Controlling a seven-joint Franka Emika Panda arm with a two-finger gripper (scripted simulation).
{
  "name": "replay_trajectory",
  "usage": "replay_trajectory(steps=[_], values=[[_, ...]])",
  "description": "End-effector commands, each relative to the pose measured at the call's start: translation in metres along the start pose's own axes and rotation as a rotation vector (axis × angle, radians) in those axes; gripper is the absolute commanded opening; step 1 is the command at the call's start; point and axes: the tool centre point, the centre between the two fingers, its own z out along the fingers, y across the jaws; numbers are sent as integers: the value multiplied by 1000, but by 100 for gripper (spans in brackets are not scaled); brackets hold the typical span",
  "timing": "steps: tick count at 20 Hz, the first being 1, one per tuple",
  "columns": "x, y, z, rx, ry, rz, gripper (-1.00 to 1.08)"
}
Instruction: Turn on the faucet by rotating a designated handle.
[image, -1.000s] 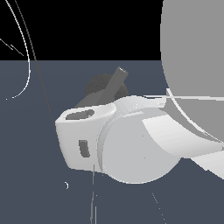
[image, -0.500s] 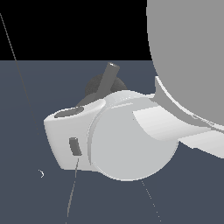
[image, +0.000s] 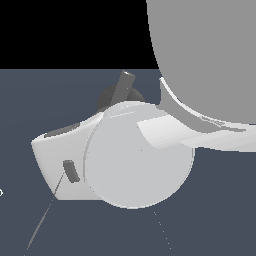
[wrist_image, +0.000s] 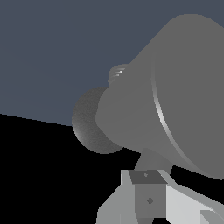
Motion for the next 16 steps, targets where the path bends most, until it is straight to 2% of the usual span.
replay_trajectory(steps=[1,16], values=[[-47,-45,4,354,-134,202,-100],[-84,-15,11,341,-172,196,-100]])
